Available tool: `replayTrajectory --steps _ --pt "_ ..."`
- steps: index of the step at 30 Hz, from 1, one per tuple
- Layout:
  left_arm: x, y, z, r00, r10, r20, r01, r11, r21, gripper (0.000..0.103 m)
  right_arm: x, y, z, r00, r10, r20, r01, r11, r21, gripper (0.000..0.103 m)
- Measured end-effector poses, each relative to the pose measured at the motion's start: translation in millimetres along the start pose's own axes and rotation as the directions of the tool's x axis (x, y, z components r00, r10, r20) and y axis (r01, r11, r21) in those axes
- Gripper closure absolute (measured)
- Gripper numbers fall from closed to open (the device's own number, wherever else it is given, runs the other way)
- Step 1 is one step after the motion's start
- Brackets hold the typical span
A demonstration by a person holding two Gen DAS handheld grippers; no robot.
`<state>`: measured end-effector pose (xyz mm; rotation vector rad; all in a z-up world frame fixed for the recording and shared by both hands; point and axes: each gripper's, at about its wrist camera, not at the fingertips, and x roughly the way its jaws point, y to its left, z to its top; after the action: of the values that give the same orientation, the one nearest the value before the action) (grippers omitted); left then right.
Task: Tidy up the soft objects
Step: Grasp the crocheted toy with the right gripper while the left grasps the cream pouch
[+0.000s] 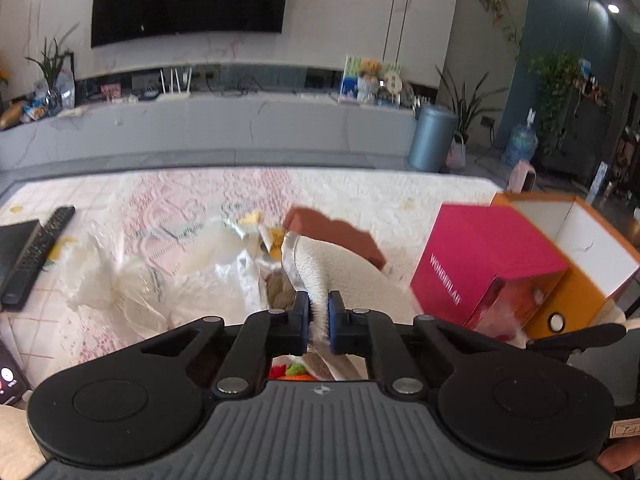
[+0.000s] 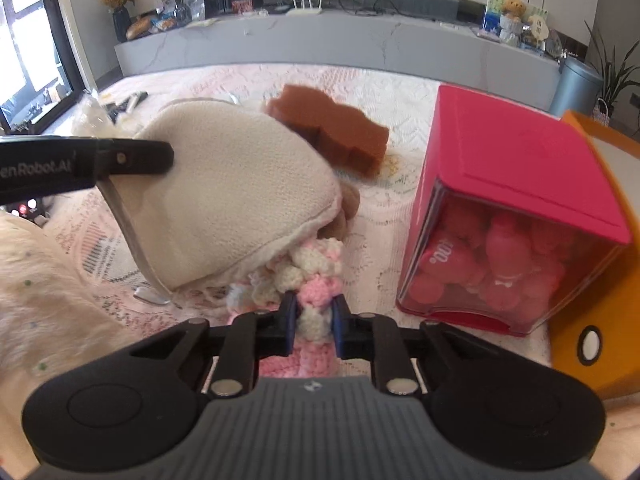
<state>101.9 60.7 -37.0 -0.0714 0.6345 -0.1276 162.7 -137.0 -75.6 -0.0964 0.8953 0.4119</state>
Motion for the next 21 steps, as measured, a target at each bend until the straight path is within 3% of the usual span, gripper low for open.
replayTrajectory --steps 4,9,15,21 --pt "-29.0 -5.2 13.3 0.995 0.031 0.096 -0.032 0.999 0.01 0.094 -25.1 -3.0 -2.8 0.999 -0.021 0.042 0.02 1.0 0.023 0.086" --pt "-58.8 -17.1 23.3 0.986 0.014 0.165 -0.021 0.999 0.037 0.094 -63.0 -12.6 -6.5 0.993 -0.028 0.117 0.02 0.997 0.071 0.086" --pt "-81.5 -48.5 30.2 0.971 -0.032 0.237 0.006 0.994 0.111 0.094 -115.8 -30.7 -5.7 0.975 -0.053 0.218 0.03 0.994 0.107 0.086" --pt "-79.7 -91.5 45.9 0.955 -0.103 0.279 0.05 0.981 0.188 0.094 -166.4 -69.5 -3.3 0.947 -0.127 0.294 0.08 0.983 0.166 0.086"
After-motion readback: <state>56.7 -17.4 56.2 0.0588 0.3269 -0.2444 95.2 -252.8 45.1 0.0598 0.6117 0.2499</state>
